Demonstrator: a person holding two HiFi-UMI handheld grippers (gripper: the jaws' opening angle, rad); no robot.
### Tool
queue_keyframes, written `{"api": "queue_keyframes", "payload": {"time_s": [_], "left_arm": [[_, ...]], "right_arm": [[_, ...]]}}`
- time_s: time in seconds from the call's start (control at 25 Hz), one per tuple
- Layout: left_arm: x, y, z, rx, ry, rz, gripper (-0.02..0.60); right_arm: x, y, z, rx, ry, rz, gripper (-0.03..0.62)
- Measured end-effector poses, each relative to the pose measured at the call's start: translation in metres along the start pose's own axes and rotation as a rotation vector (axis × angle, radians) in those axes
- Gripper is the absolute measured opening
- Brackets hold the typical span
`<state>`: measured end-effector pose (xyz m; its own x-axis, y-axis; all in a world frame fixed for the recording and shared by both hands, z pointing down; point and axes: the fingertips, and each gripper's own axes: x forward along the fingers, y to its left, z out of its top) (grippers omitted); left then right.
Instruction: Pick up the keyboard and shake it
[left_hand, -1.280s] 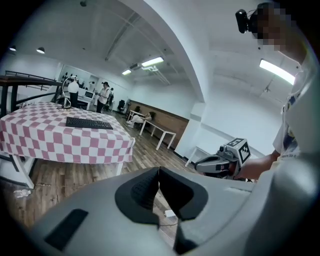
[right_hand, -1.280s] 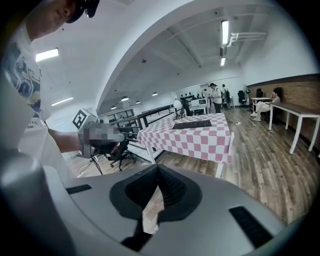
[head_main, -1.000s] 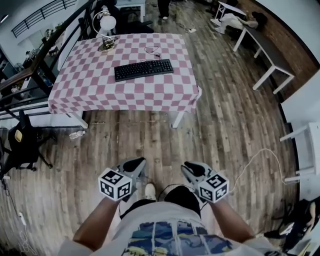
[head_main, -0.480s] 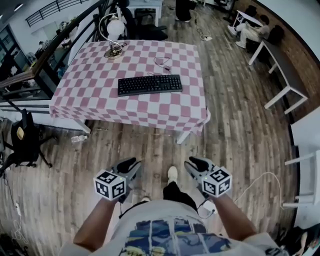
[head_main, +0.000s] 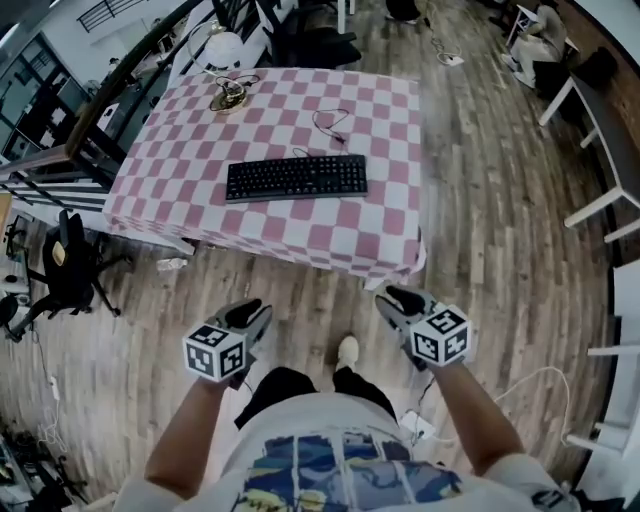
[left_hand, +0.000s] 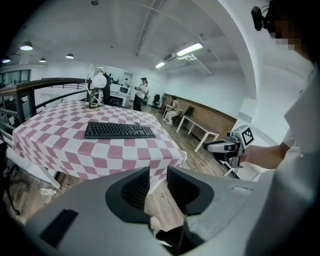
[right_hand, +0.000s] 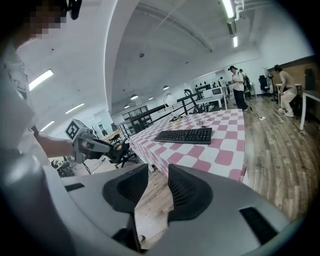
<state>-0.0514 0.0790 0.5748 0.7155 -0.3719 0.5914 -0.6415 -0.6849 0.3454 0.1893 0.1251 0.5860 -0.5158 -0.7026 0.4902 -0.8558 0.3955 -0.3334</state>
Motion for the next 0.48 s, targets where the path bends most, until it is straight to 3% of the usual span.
{"api": "queue_keyframes", "payload": {"time_s": [0.24,0.48], "left_arm": [[0.033,0.034,0.017,-0.037,0.057,0.07,0.104],[0.058,0.096,0.051,-0.058,0.044,0.113,0.109]], "right_arm": [[0.03,-0.068,0.007,0.06,0.032,0.024,0.137],[0.078,-0.122,0.025,0.073,0.083,-0.002,0.143]]}}
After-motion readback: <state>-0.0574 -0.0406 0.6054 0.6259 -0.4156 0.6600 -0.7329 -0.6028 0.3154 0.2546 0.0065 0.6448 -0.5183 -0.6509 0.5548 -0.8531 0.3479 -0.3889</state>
